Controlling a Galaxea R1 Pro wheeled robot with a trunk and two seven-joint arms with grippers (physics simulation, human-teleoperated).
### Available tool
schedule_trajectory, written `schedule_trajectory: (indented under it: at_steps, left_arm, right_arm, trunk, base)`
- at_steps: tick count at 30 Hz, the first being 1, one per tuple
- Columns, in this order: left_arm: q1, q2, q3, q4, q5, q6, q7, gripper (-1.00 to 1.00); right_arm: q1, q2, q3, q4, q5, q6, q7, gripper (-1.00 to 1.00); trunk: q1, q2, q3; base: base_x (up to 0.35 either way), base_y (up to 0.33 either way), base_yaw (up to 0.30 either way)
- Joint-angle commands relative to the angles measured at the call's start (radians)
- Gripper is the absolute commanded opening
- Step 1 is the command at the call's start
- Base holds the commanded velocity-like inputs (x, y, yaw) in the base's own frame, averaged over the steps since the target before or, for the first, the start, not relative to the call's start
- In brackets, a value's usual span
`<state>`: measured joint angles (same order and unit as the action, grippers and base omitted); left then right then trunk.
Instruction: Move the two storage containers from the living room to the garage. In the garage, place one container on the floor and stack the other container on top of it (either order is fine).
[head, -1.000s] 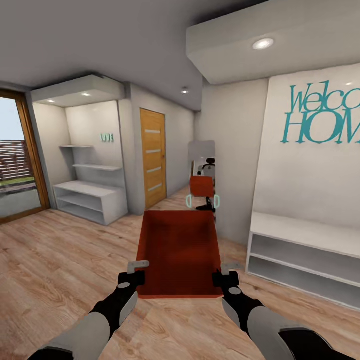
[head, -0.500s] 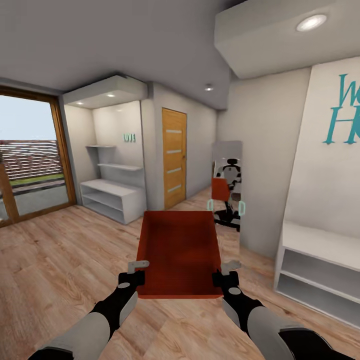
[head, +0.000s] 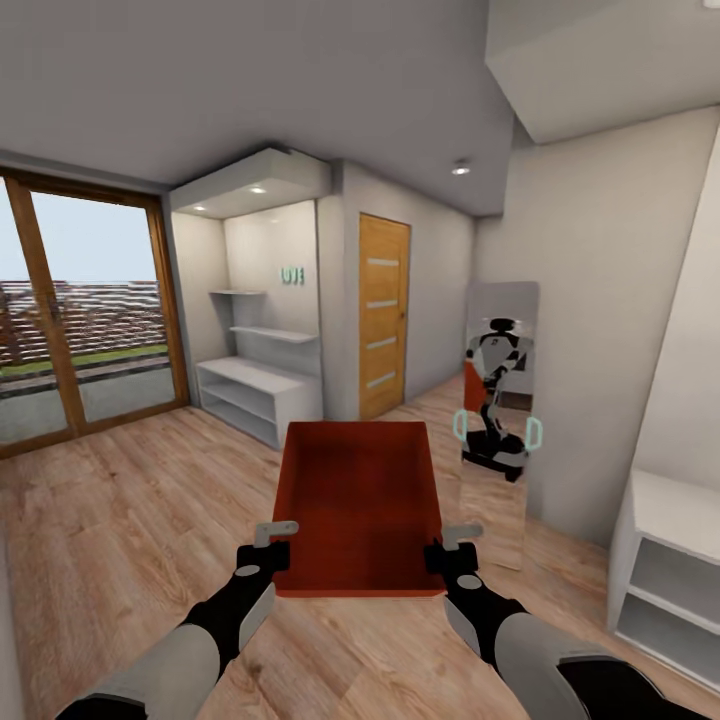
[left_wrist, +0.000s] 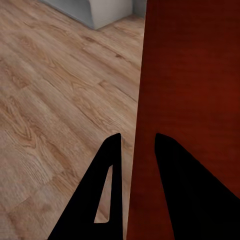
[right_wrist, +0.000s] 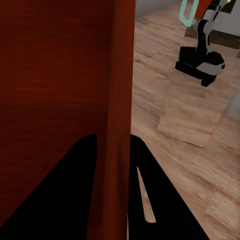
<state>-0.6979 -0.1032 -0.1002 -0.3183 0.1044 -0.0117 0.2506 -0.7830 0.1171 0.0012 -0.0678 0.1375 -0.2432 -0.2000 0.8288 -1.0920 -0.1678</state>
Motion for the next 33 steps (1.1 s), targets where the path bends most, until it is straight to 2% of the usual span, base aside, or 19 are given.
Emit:
schedule_trajectory:
  at_steps: [1,33]
  left_arm:
    - [-0.002,0.011,0.013,-0.004,-0.008,-0.051,0.021,-1.0]
    - [-0.002,0.012,0.013,-0.002,-0.008,-0.051,0.021,-1.0]
  right_arm:
    - [0.0,-0.008,-0.032,0.003,-0.004,-0.003,-0.009,-1.0]
    - [-0.001,-0.008,-0.032,0.003,-0.004,-0.004,-0.009,-1.0]
  trunk:
    - [0.001,-0.001,-0.001]
    - [0.001,-0.001,-0.001]
  base:
    - [0.322,0.0,0.029]
    - [0.322,0.0,0.001]
